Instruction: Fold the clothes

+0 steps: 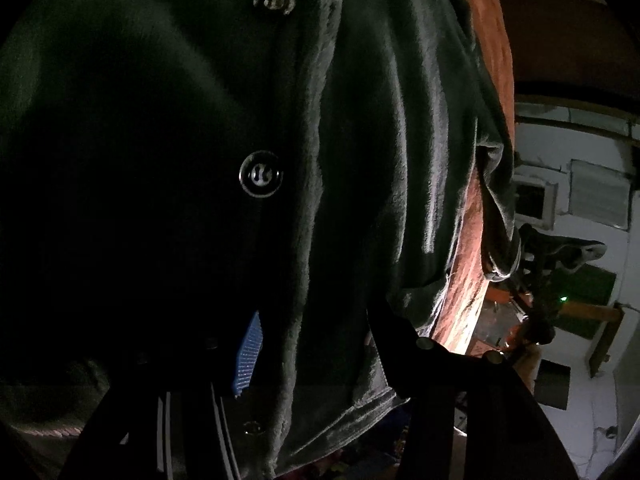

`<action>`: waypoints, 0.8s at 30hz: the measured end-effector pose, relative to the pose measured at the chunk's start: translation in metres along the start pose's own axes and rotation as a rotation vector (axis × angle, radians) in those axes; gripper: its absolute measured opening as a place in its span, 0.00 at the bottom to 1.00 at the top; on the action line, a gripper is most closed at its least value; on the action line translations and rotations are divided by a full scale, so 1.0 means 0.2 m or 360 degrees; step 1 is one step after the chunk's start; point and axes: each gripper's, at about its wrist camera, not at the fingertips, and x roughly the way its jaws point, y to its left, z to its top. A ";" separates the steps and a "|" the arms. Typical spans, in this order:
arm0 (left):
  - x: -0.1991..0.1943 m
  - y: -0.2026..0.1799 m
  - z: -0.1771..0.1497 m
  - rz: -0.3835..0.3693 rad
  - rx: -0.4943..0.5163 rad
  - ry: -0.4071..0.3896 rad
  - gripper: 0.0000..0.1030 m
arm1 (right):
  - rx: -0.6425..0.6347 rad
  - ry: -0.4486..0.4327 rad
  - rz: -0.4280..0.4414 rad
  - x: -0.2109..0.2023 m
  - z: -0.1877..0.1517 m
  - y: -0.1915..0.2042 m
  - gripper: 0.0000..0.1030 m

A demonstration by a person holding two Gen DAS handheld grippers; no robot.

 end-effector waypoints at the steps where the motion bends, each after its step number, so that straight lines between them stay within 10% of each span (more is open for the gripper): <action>1: 0.01 0.00 0.00 -0.0002 -0.0005 0.0003 0.51 | 0.0038 -0.0017 0.0030 -0.01 0.01 -0.01 0.78; 5: 0.01 -0.01 0.00 -0.0010 0.0005 0.0011 0.51 | 0.0208 0.0019 0.0202 0.09 0.00 -0.04 0.74; 8: 0.02 -0.03 0.02 -0.0016 0.0009 0.0014 0.51 | 0.0203 -0.0027 0.0138 0.10 0.08 0.02 0.10; 14: 0.01 -0.06 -0.01 -0.0032 0.0017 -0.0001 0.51 | 0.0067 -0.0433 -0.0009 -0.21 0.39 0.27 0.11; 18: -0.02 0.01 -0.04 -0.0048 0.0010 0.0011 0.51 | -0.0455 -0.0827 -0.0116 -0.48 0.15 0.54 0.14; 24: 0.02 0.02 -0.04 -0.0056 -0.0020 0.0034 0.51 | -0.0124 0.0065 -0.0264 0.05 -0.14 0.16 0.22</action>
